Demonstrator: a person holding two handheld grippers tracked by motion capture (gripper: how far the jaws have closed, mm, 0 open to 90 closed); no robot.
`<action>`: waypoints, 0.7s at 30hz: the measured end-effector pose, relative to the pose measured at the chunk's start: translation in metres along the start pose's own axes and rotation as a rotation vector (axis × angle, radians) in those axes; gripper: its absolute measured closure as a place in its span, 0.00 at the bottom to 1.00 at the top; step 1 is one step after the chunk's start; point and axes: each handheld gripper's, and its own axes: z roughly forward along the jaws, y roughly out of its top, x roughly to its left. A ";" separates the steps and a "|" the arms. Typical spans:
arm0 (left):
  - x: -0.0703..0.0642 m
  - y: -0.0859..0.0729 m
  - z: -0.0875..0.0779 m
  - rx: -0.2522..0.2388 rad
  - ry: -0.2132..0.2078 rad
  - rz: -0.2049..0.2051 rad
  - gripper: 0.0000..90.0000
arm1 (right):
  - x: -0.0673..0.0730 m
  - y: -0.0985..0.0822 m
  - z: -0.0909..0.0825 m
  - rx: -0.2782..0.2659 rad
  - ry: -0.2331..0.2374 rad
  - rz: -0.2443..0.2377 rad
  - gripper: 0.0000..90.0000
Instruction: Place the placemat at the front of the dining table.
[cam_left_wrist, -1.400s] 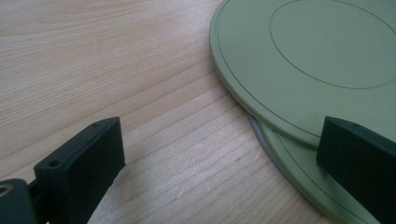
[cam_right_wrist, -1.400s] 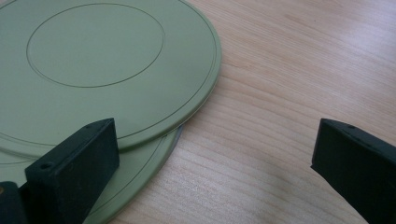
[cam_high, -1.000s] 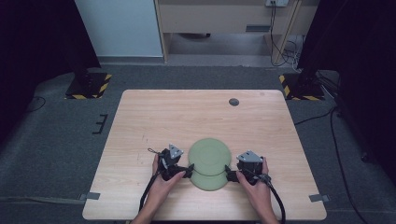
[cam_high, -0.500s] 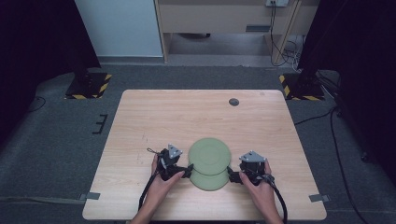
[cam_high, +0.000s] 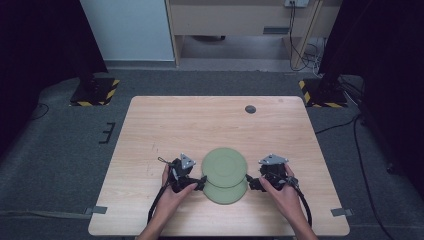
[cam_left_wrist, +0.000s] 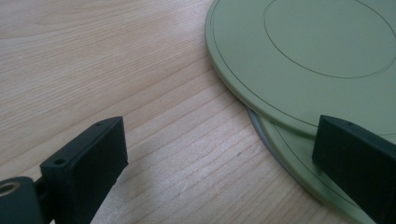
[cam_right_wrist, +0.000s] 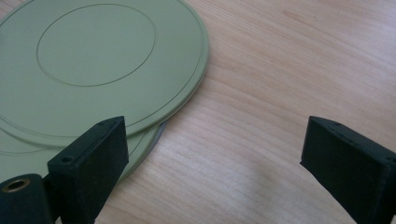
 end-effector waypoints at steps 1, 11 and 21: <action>0.000 0.000 0.000 -0.001 0.000 -0.001 0.03 | -0.001 0.002 0.000 0.000 0.005 -0.002 0.08; 0.000 -0.001 0.000 0.001 0.000 0.003 0.03 | -0.004 0.025 0.010 0.045 0.059 -0.030 0.15; 0.001 0.001 0.000 0.006 0.002 0.015 0.02 | -0.010 0.051 0.020 0.071 0.120 -0.039 0.24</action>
